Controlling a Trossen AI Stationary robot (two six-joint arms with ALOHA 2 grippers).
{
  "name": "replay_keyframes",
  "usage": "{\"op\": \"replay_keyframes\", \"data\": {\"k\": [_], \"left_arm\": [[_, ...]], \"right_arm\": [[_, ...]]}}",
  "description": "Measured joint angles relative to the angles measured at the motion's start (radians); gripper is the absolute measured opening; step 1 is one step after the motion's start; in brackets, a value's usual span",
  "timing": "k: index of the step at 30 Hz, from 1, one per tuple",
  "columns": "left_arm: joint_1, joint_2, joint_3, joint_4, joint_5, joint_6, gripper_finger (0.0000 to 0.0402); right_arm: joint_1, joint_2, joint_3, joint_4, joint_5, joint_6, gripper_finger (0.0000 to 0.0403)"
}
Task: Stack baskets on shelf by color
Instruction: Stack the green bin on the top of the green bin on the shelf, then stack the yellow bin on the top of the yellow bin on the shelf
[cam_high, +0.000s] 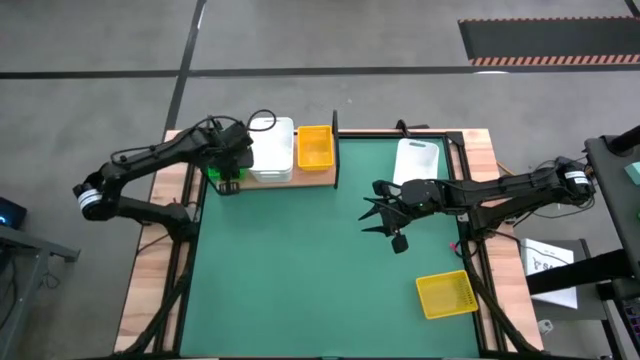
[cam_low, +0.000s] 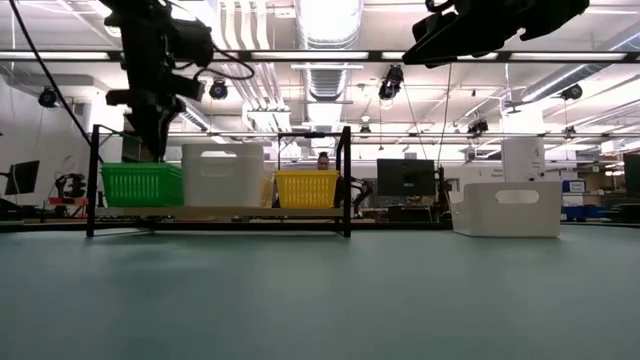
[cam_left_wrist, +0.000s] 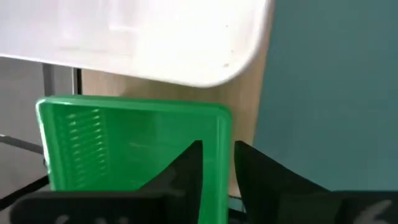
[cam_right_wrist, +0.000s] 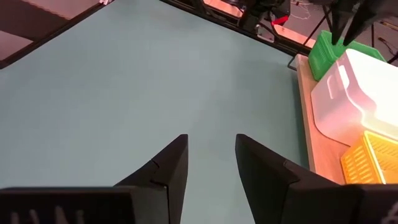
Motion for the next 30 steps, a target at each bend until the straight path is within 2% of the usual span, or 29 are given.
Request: {"op": "replay_keyframes", "data": {"k": [3, 6, 11, 14, 16, 18, 20, 23, 25, 27, 30], "left_arm": [[-0.055, -0.033, 0.032, -0.027, -0.001, -0.103, 0.0085], [-0.16, -0.089, 0.037, 0.018, -0.009, -0.264, 0.0083], [-0.462, -0.199, -0.057, 0.249, -0.131, -0.48, 0.0064], [-0.669, -0.238, -0.169, 0.535, -0.22, -0.555, 0.0053], [-0.793, -0.24, -0.267, 0.795, -0.257, -0.516, 0.0049], [-0.894, -0.22, -0.371, 1.107, -0.279, -0.404, 0.0047], [-0.965, -0.188, -0.463, 1.398, -0.288, -0.27, 0.0047], [-1.023, -0.147, -0.554, 1.687, -0.293, -0.124, 0.0047], [-1.029, -0.139, -0.583, 1.791, -0.3, -0.09, 0.0047], [-1.027, -0.139, -0.595, 1.829, -0.302, -0.077, 0.0047], [-1.027, -0.143, -0.599, 1.823, -0.306, -0.05, 0.0047]], "right_arm": [[0.0, 0.0, 0.0, 0.0, 0.0, -0.001, 0.0128], [0.0, 0.0, 0.0, 0.001, 0.0, -0.011, 0.0128], [0.0, 0.0, 0.0, 0.002, 0.0, -0.014, 0.0128], [0.0, 0.0, 0.0, 0.028, 0.0, -0.016, 0.0128], [0.0, 0.002, 0.0, 0.057, 0.0, -0.016, 0.0128], [0.0, 0.011, 0.0, 0.099, 0.0, -0.003, 0.0128], [0.0, 0.031, 0.0, 0.144, -0.001, 0.037, 0.0126], [0.014, 0.068, 0.008, 0.167, -0.045, 0.138, 0.0118], [0.043, 0.094, 0.021, 0.163, -0.148, 0.214, 0.0111], [0.084, 0.113, 0.042, 0.122, -0.256, 0.289, 0.0103], [0.147, 0.142, 0.109, 0.012, -0.258, 0.479, 0.009]]}}
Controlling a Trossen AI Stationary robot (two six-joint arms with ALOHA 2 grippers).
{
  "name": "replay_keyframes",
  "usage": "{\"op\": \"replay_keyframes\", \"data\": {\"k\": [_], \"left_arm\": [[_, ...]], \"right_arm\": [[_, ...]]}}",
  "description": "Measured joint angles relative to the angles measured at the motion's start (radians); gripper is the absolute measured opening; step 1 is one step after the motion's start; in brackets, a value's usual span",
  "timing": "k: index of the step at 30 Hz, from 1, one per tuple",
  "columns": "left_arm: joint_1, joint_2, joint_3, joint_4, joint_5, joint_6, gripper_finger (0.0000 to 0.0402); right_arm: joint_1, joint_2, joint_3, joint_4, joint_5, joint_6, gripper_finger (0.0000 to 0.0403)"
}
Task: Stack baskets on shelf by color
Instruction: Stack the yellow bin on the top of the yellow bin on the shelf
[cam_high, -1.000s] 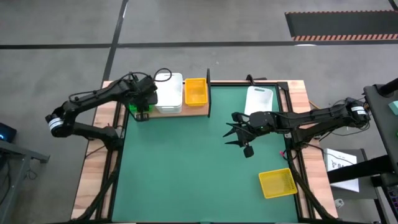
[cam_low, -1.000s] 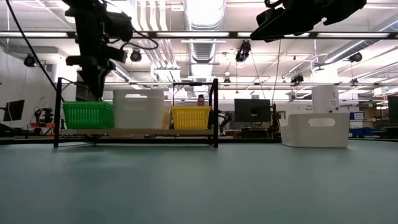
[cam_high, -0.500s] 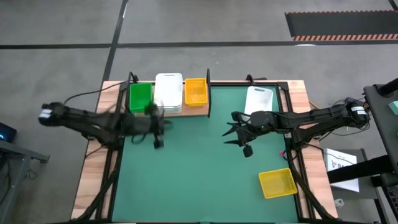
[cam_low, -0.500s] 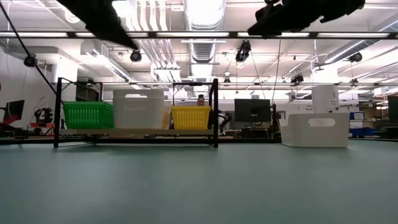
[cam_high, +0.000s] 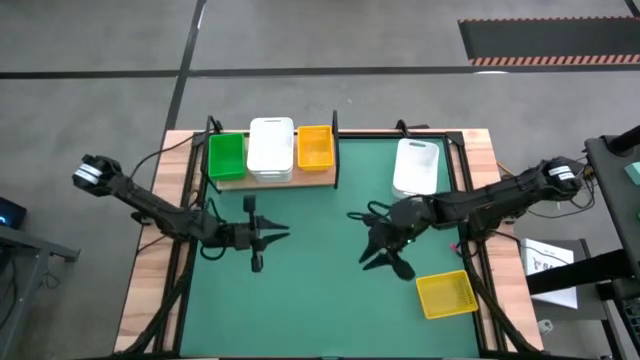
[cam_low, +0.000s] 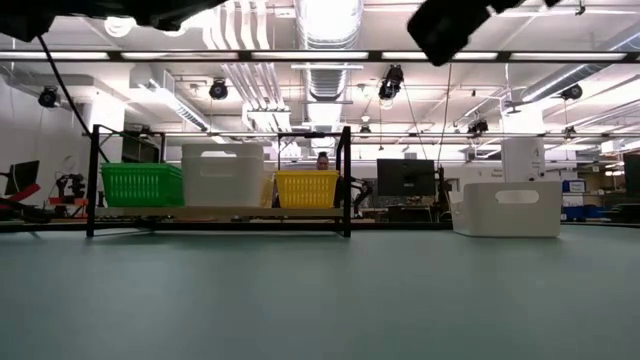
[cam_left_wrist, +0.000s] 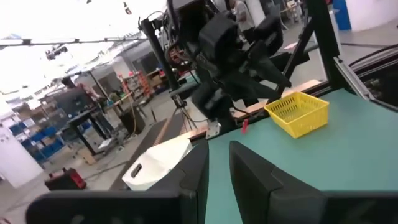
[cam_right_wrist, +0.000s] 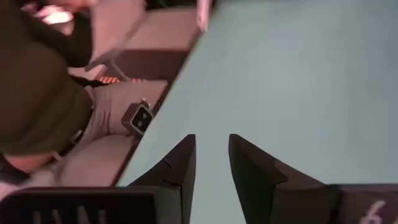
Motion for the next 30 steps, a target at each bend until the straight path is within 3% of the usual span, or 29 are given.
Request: {"op": "replay_keyframes", "data": {"k": [7, 14, 18, 24, 30], "left_arm": [[0.0, -0.007, 0.005, 0.009, 0.0, 0.066, 0.0047], [0.0, -0.008, 0.014, 0.01, 0.0, 0.08, 0.0047], [0.0, -0.008, 0.01, 0.009, -0.002, 0.08, 0.0047], [-0.001, -0.019, 0.008, 0.008, -0.112, 0.08, 0.0047], [-0.001, -0.067, 0.006, 0.007, -0.171, 0.088, 0.0047]], "right_arm": [[0.182, 0.129, 0.247, -0.518, 0.17, 0.431, 0.0061], [0.318, 0.252, 0.406, -1.083, 0.164, 0.955, 0.0053], [0.389, 0.268, 0.417, -1.094, 0.103, 1.147, 0.008], [0.476, 0.317, 0.416, -1.064, 0.153, 1.375, 0.0144], [0.534, 0.427, 0.415, -1.034, 0.14, 1.459, 0.0186]]}}
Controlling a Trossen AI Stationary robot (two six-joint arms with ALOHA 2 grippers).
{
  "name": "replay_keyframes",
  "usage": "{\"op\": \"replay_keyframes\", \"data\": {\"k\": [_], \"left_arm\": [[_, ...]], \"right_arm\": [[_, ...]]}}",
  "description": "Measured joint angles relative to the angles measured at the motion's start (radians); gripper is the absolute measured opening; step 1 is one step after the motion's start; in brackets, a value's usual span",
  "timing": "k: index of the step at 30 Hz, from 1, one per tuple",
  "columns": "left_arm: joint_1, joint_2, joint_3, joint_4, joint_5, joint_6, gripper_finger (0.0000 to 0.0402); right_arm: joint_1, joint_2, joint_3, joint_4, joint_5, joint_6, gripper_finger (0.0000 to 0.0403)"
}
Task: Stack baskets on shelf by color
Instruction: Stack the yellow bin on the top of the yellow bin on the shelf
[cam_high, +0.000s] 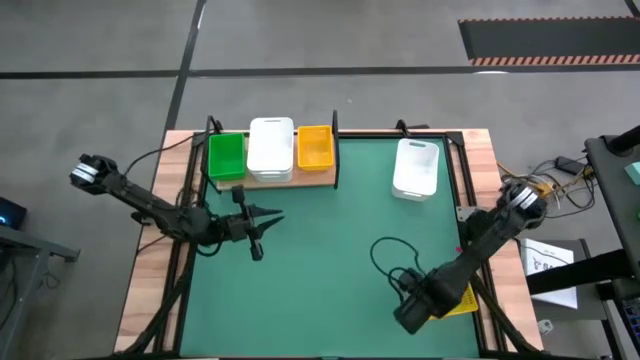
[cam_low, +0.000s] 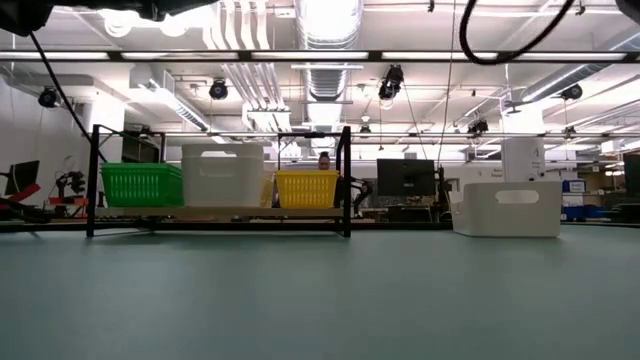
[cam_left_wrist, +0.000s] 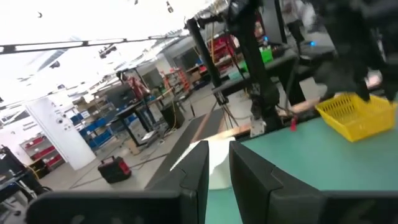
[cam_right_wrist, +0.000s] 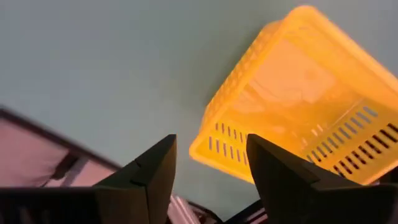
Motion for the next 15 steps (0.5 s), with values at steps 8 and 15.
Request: {"op": "replay_keyframes", "data": {"k": [8, 15], "left_arm": [[0.0, -0.05, -0.005, 0.001, -0.001, 0.0, 0.0047], [0.0, -0.118, -0.005, 0.002, -0.001, 0.075, 0.0047]], "right_arm": [[-0.002, 0.166, 0.001, 0.011, -0.021, -0.07, 0.0172], [-0.012, 0.219, 0.015, 0.02, -0.023, -0.12, 0.0034]]}}
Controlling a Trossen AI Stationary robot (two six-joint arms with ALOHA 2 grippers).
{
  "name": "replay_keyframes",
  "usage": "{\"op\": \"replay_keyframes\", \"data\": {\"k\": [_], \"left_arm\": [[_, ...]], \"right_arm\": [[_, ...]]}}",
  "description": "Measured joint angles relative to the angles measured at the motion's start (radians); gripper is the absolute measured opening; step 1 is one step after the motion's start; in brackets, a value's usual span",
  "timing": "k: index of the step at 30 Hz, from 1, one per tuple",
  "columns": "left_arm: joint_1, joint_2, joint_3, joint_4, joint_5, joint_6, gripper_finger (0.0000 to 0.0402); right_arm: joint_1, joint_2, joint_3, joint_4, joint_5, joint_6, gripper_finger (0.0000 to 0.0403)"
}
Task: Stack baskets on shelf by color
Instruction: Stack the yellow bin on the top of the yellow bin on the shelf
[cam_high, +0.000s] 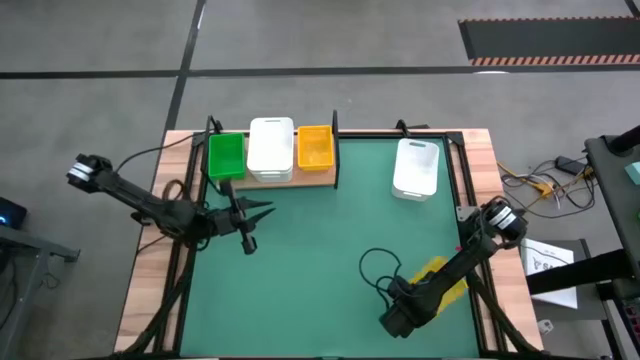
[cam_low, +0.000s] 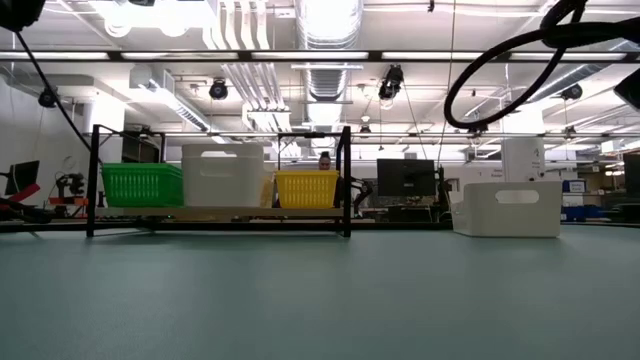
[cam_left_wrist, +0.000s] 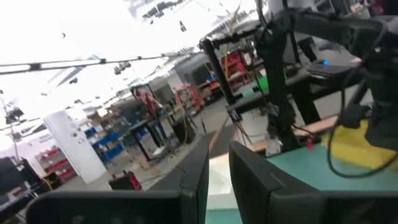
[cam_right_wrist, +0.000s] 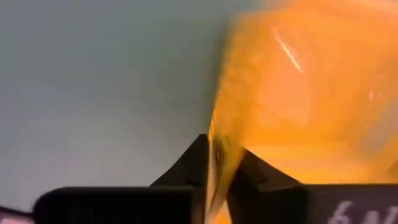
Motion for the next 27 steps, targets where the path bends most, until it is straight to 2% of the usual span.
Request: {"op": "replay_keyframes", "data": {"k": [4, 8, 12, 16, 18, 22, 27], "left_arm": [[0.0, -0.057, -0.003, 0.001, 0.0, 0.025, 0.0047], [0.0, -0.114, -0.01, -0.002, 0.0, 0.058, 0.0047], [0.0, -0.181, -0.01, -0.002, 0.0, 0.1, 0.0047], [0.0, -0.239, -0.013, -0.063, -0.001, 0.101, 0.0047], [0.0, -0.262, -0.023, -0.096, -0.001, 0.099, 0.0047], [0.0, -0.286, -0.034, -0.116, -0.001, 0.098, 0.0047], [0.0, -0.305, -0.044, -0.116, -0.001, 0.098, 0.0047]], "right_arm": [[-0.002, -0.017, 0.04, -0.002, 0.01, -0.03, 0.0011], [-0.005, -0.023, 0.133, 0.001, 0.074, -0.194, 0.0009], [-0.035, -0.023, 0.248, 0.008, 0.277, -0.438, 0.0008], [-0.095, -0.023, 0.359, 0.01, 0.524, -0.688, 0.0008], [-0.138, -0.023, 0.41, 0.015, 0.602, -0.826, 0.0008], [-0.239, -0.023, 0.506, 0.053, 0.676, -1.142, 0.0008], [-0.403, -0.021, 0.636, 0.05, 0.683, -1.441, 0.0008]]}}
